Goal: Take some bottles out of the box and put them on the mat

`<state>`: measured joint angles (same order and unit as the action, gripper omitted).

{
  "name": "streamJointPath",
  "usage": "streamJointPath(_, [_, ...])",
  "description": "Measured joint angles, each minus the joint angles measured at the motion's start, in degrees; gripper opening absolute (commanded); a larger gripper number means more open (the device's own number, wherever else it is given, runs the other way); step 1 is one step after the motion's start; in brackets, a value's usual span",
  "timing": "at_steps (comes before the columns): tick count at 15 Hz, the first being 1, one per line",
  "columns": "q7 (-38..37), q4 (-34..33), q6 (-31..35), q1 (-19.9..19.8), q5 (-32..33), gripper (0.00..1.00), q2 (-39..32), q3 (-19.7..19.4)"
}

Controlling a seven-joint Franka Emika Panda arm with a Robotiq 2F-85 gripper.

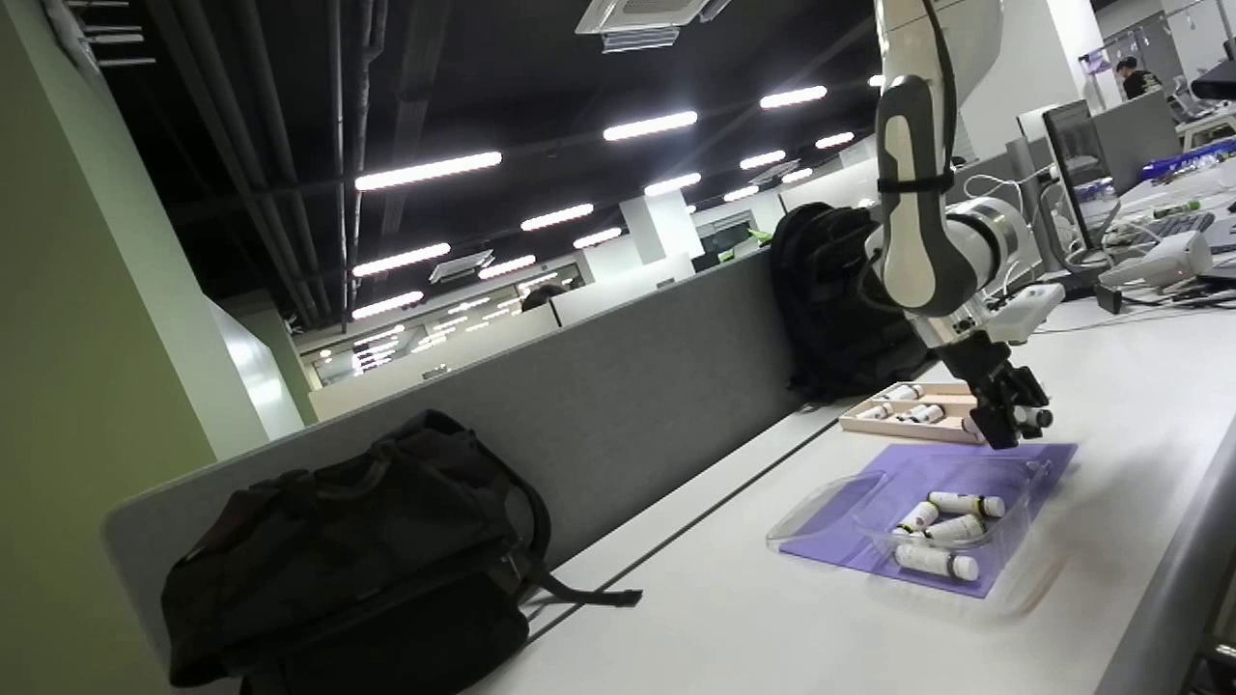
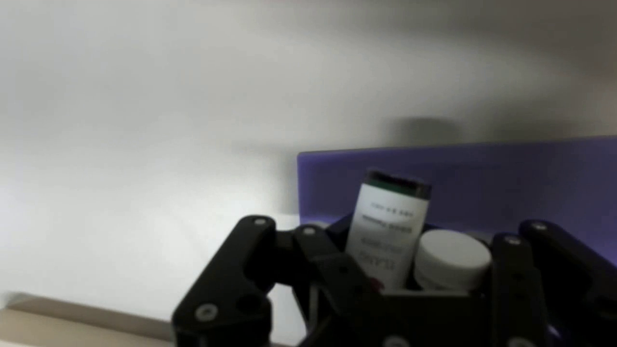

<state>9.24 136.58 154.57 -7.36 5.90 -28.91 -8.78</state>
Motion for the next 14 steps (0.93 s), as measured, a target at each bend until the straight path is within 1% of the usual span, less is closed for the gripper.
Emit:
streamJointPath(1, [-0.4, -0.1, 1.1, 0.3, 0.1, 0.00, -1.5, 0.0])
streamJointPath(2, [-0.7, -0.2, 2.1, 0.7, 0.1, 0.25, -2.7, -0.1])
streamJointPath(3, [-1.1, -0.3, 2.8, 1.2, 0.2, 0.25, -3.6, -0.1])
streamJointPath(5, [-1.5, -0.3, 3.7, 1.9, 0.2, 0.39, -4.4, -0.4])
streamJointPath(8, [-1.6, -0.3, 3.3, 2.4, 0.1, 0.60, -3.4, -0.2])
streamJointPath(13, [-1.5, -0.2, 0.5, 2.6, -0.2, 0.94, 2.2, 1.3])
streamJointPath(14, [-1.5, -0.1, -0.7, 2.5, -0.3, 0.98, 3.6, 1.6])
